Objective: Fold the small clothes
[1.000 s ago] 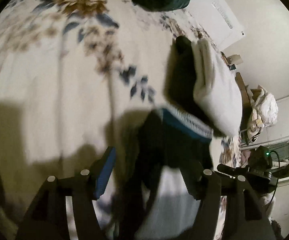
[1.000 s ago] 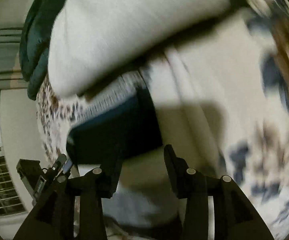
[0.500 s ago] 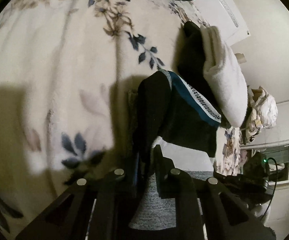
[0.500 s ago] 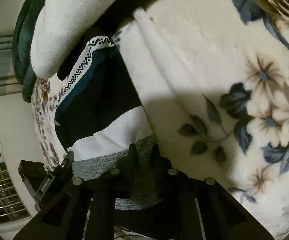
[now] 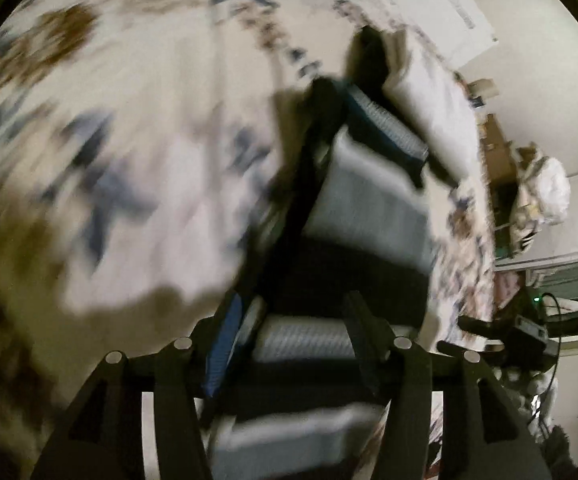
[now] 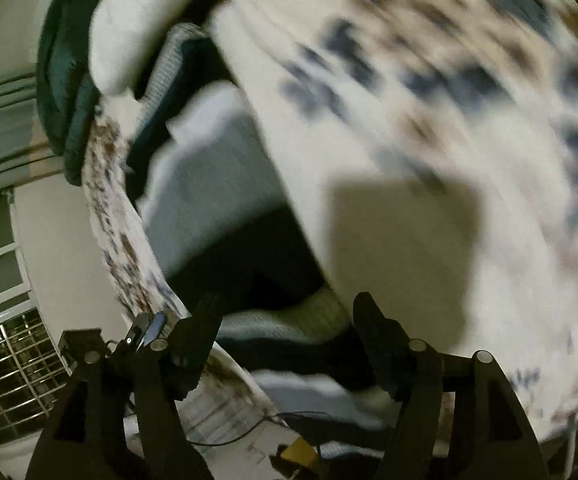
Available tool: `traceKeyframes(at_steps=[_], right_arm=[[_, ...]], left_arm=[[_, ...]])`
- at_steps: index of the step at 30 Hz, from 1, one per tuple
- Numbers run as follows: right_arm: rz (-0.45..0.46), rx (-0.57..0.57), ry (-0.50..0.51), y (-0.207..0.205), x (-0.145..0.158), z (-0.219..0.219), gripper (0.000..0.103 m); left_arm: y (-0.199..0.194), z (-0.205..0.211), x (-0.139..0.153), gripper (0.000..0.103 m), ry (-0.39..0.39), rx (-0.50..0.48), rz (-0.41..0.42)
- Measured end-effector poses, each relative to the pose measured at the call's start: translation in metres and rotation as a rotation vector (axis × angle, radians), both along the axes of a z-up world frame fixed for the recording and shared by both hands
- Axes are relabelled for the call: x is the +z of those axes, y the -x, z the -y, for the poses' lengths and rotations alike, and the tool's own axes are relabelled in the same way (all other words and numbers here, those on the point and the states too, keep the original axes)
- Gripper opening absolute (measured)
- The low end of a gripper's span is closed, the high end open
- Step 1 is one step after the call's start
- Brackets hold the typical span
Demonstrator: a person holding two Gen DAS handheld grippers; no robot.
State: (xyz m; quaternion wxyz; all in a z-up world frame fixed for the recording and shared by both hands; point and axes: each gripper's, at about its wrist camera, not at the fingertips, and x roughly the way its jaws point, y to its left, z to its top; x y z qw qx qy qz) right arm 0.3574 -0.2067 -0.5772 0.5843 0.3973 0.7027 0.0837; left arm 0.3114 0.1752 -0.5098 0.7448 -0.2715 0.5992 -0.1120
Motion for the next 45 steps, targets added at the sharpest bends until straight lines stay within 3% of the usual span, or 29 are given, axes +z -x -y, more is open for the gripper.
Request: traceKeyframes(at_steps=[7,12,13,17,19,23,26,29,31,32,34,35,36,41,45], right_arm=[[-0.113,0.080,0.033,0.121,-0.030,-0.006,0.070],[-0.146,0.121,0.088,0.175,-0.051,-0.025,0.070],[-0.145,0.134,0.111,0.184,-0.054,-0.030,0.070],[-0.141,0.158,0.158,0.207,-0.060,-0.042,0.070],[-0.137,0.160,0.163,0.212,-0.059,-0.048,0.070],[-0.134,0.151,0.145,0.228,-0.051,-0.045,0.070],[-0.133,0.152,0.148,0.238,-0.050,-0.035,0.070],[-0.146,0.140,0.149,0.244,-0.055,-0.024,0.070],[-0.160,0.130,0.142,0.247,-0.060,-0.019,0.070],[-0.164,0.129,0.139,0.246,-0.063,-0.021,0.070],[-0.169,0.137,0.137,0.248,-0.067,-0.019,0.070],[-0.169,0.144,0.142,0.249,-0.068,-0.020,0.070],[-0.169,0.148,0.141,0.250,-0.069,-0.021,0.070],[-0.168,0.169,0.131,0.253,-0.072,-0.039,0.070],[-0.156,0.203,0.135,0.254,-0.070,-0.049,0.058]], left_arm=[[0.124,0.003,-0.042,0.050,-0.075,0.031,-0.193],[0.171,0.028,-0.075,0.050,-0.125,0.001,-0.295],[0.176,0.033,-0.076,0.050,-0.120,0.001,-0.293],[0.189,0.051,-0.068,0.050,-0.222,-0.004,-0.255],[0.200,0.049,-0.058,0.050,-0.210,0.031,-0.244],[0.233,0.034,-0.042,0.050,-0.109,0.135,-0.267],[0.259,0.018,-0.063,0.050,0.076,0.249,-0.349],[0.274,0.013,-0.095,0.050,0.317,0.382,-0.428],[0.281,0.017,-0.115,0.050,0.391,0.465,-0.468],[0.285,0.019,-0.124,0.050,0.454,0.516,-0.465],[0.289,0.020,-0.121,0.048,0.461,0.574,-0.429],[0.290,0.021,-0.113,0.035,0.448,0.591,-0.381],[0.288,0.023,-0.103,0.003,0.414,0.581,-0.340],[0.281,0.024,-0.058,0.001,0.295,0.518,-0.216],[0.276,0.023,-0.043,0.001,0.257,0.476,-0.173]])
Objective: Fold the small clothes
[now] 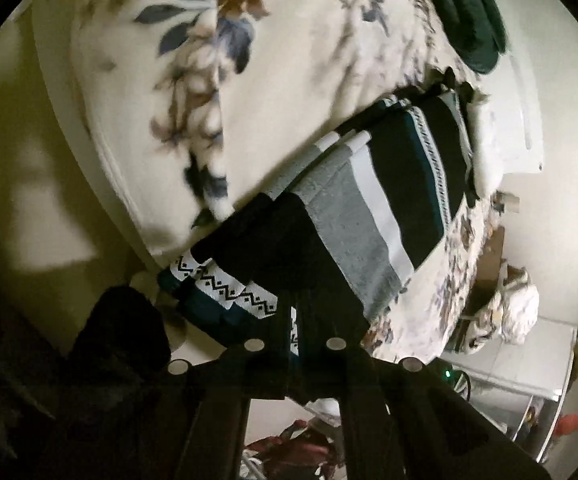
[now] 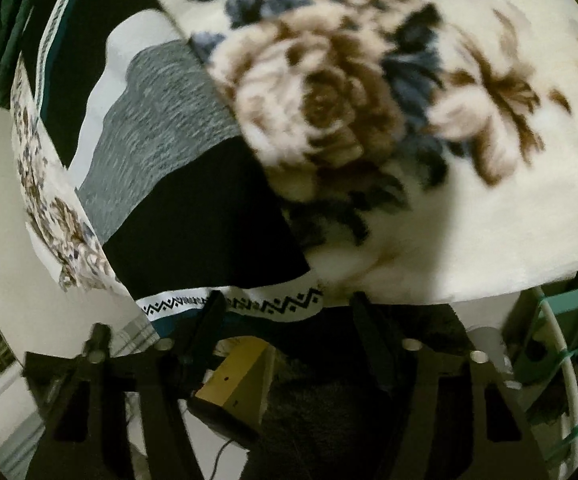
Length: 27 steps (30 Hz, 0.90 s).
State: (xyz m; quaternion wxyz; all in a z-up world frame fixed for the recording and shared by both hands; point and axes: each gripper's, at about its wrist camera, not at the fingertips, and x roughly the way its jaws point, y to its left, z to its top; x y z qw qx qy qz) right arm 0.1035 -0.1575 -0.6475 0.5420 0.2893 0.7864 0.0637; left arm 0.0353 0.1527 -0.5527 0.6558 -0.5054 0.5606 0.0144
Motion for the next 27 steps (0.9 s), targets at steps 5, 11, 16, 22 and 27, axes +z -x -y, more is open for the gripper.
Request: traceKeyframes(at_steps=[5,11,16,22,27], right_arm=[[-0.021,0.009,0.007,0.000,-0.003,-0.006,0.058],[-0.027,0.015,0.023,-0.003,-0.006,-0.011,0.058],[-0.030,0.037,0.033,-0.006,-0.009,-0.014,0.058],[-0.025,0.059,0.033,-0.004,-0.008,-0.024,0.058],[-0.011,0.084,0.063,-0.005,-0.004,-0.028,0.039]], left_arm=[[0.011,-0.016,-0.034,0.012,0.144,-0.023,-0.087],[0.029,-0.007,-0.063,0.055,0.303,0.071,-0.144],[0.029,0.002,-0.084,0.055,0.377,0.166,-0.154],[0.017,0.003,-0.063,0.000,0.238,0.141,-0.099],[0.006,-0.002,-0.025,0.000,0.093,0.063,-0.021]])
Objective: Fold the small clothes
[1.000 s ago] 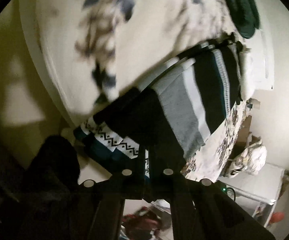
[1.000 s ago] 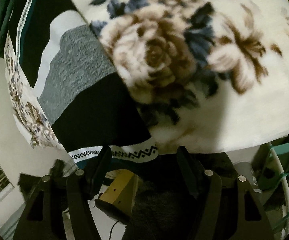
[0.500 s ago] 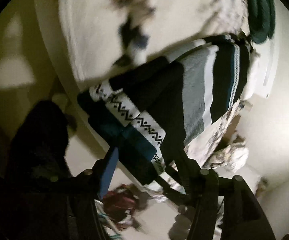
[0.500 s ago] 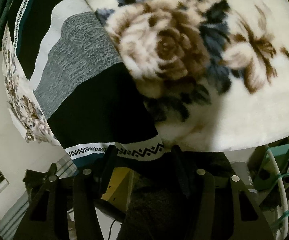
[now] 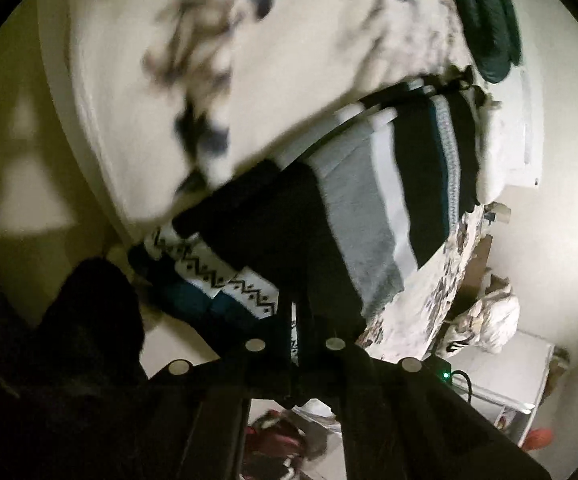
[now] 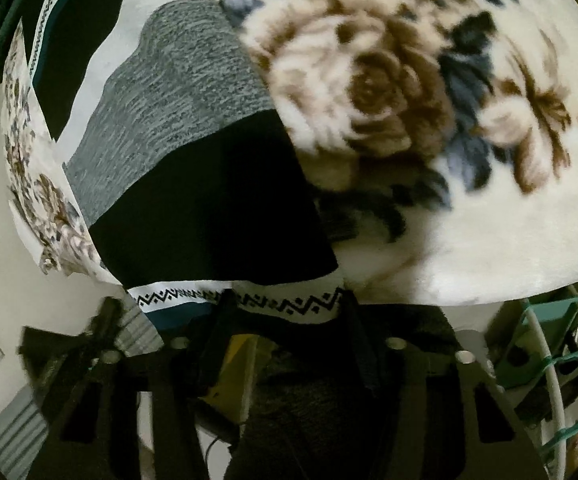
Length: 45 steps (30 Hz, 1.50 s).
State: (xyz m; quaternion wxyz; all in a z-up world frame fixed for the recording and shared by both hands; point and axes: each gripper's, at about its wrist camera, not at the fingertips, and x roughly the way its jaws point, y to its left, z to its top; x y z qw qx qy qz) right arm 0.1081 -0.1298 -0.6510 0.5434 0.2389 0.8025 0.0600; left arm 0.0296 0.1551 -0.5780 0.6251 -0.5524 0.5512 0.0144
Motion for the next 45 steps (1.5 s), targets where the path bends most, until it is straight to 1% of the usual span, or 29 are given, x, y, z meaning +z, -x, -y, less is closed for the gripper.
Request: traceKeyframes(at_steps=[2,3,5,7,8,9,11,13,14,16,19,20,22,23,24,25,28,29,30,33,35,36,37,38,40,42,44,45], right_arm=[[0.002,0.004,0.005,0.001,0.002,0.000,0.031],[0.002,0.002,0.003,0.001,0.003,0.000,0.031],[-0.009,-0.009,-0.015,0.002,0.005,0.002,0.031],[-0.022,-0.024,-0.036,0.003,0.006,0.006,0.031],[-0.025,-0.023,-0.040,0.002,0.006,0.008,0.031],[-0.026,-0.021,-0.041,0.002,0.006,0.009,0.031],[-0.029,-0.018,-0.037,0.000,0.005,0.013,0.031],[-0.032,-0.023,-0.033,0.000,0.004,0.014,0.031],[-0.032,-0.022,-0.030,0.000,0.003,0.015,0.032],[-0.030,-0.022,-0.027,-0.001,0.003,0.015,0.032],[-0.029,-0.021,-0.025,0.000,0.002,0.014,0.032],[-0.030,-0.022,-0.024,0.000,0.002,0.013,0.032],[-0.029,-0.018,-0.017,0.002,0.002,0.013,0.032],[-0.028,-0.018,-0.014,0.003,0.002,0.012,0.032],[-0.026,-0.017,-0.012,0.004,0.003,0.012,0.032],[-0.022,-0.014,-0.008,0.004,0.003,0.011,0.032],[-0.006,0.002,0.001,0.006,0.006,0.007,0.031],[0.011,0.009,0.004,0.007,0.008,0.005,0.026],[0.027,0.015,0.003,0.007,0.011,0.003,0.010],[0.066,0.062,0.023,0.008,0.018,-0.008,0.007],[0.082,0.099,0.025,0.010,0.023,-0.018,0.007],[0.094,0.122,0.029,0.011,0.026,-0.023,0.007],[0.102,0.137,0.028,0.013,0.030,-0.028,0.007],[0.105,0.147,0.035,0.014,0.031,-0.031,0.007],[0.108,0.173,0.058,0.016,0.032,-0.036,0.007],[0.089,0.188,0.093,0.016,0.023,-0.036,0.007],[0.066,0.184,0.113,0.016,0.014,-0.035,0.007],[0.053,0.181,0.120,0.015,0.009,-0.033,0.007]], left_arm=[[0.001,-0.007,0.010,0.000,-0.026,-0.001,0.015],[0.002,-0.010,0.012,0.000,-0.027,-0.006,0.022],[0.006,-0.014,0.010,0.001,0.022,-0.025,0.030],[0.010,-0.012,-0.002,0.003,0.085,-0.050,0.002],[0.011,-0.009,-0.005,0.012,0.098,-0.059,-0.015],[0.014,-0.006,-0.013,0.034,0.117,-0.061,-0.038],[0.019,-0.001,-0.025,0.060,0.170,-0.028,-0.064],[0.025,0.004,-0.040,0.060,0.227,0.029,-0.089],[0.027,0.009,-0.050,0.060,0.268,0.059,-0.104],[0.029,0.016,-0.060,0.059,0.306,0.095,-0.110],[0.027,0.027,-0.069,0.060,0.337,0.102,-0.117],[0.026,0.030,-0.072,0.059,0.348,0.119,-0.113],[0.027,0.027,-0.066,0.056,0.317,0.149,-0.101],[0.025,0.026,-0.059,0.040,0.283,0.164,-0.077],[0.022,0.024,-0.049,0.000,0.238,0.153,-0.058],[0.019,0.021,-0.040,0.001,0.190,0.127,-0.054],[0.022,0.010,-0.015,0.002,0.108,0.114,-0.021],[0.024,0.006,-0.007,0.002,0.095,0.112,-0.011],[0.025,0.003,-0.002,0.002,0.080,0.107,-0.006],[0.035,-0.004,0.012,0.002,0.040,0.099,-0.006],[0.037,-0.005,0.027,0.002,0.010,0.082,0.014],[0.037,-0.005,0.036,0.002,-0.022,0.062,0.023],[0.036,-0.003,0.041,0.002,-0.027,0.050,0.042],[0.035,-0.002,0.042,0.002,-0.028,0.030,0.055],[0.034,-0.002,0.038,0.002,-0.069,-0.006,0.049],[0.035,-0.002,0.022,0.002,-0.097,-0.027,0.004],[0.037,0.000,0.002,0.003,-0.101,-0.054,-0.032],[0.040,0.000,-0.009,0.005,-0.101,-0.071,-0.065]])
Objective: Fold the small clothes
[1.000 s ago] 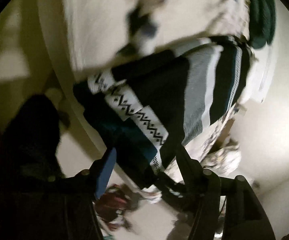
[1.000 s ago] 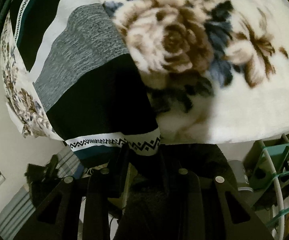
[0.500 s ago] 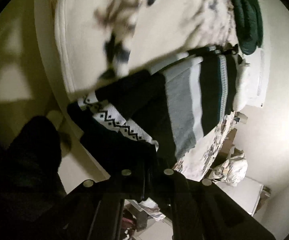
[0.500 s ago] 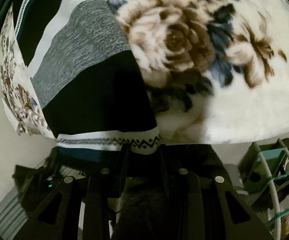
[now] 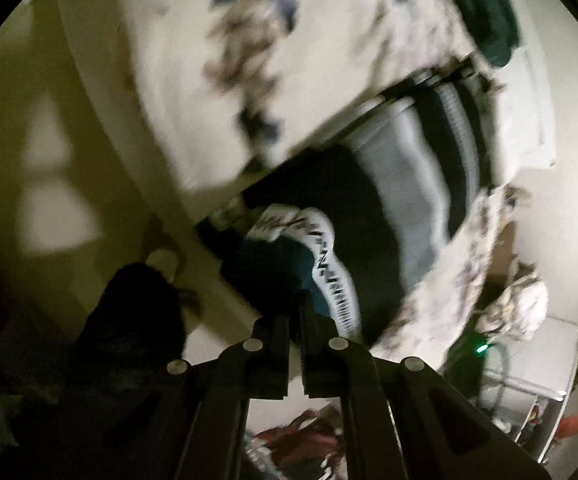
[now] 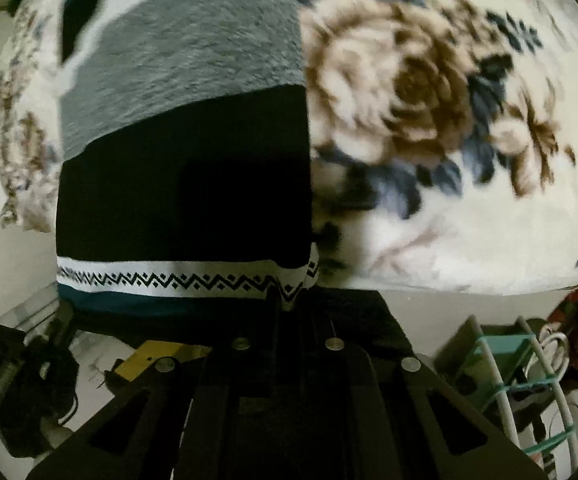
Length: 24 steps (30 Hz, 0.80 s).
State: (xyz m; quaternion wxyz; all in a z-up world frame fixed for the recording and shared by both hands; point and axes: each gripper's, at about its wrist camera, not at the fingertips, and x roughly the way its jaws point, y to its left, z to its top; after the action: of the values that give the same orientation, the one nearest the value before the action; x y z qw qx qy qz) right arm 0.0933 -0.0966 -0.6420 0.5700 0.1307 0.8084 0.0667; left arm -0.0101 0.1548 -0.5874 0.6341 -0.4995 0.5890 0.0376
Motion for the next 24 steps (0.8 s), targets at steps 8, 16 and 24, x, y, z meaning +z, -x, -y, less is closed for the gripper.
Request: traceKeyframes(at_steps=[8,16,24], right_arm=[[-0.047,-0.084,-0.106,-0.008,-0.004,0.020,0.033],[-0.091,-0.187,-0.235,0.001,-0.029,0.042,0.042],[-0.085,-0.227,-0.285,0.008,-0.047,0.050,0.041]], left_arm=[[0.009,-0.024,0.007,0.055,-0.016,-0.001,0.003],[-0.065,-0.016,-0.024,0.058,-0.056,-0.236,0.094],[-0.078,0.013,-0.021,0.038,-0.158,-0.429,0.133]])
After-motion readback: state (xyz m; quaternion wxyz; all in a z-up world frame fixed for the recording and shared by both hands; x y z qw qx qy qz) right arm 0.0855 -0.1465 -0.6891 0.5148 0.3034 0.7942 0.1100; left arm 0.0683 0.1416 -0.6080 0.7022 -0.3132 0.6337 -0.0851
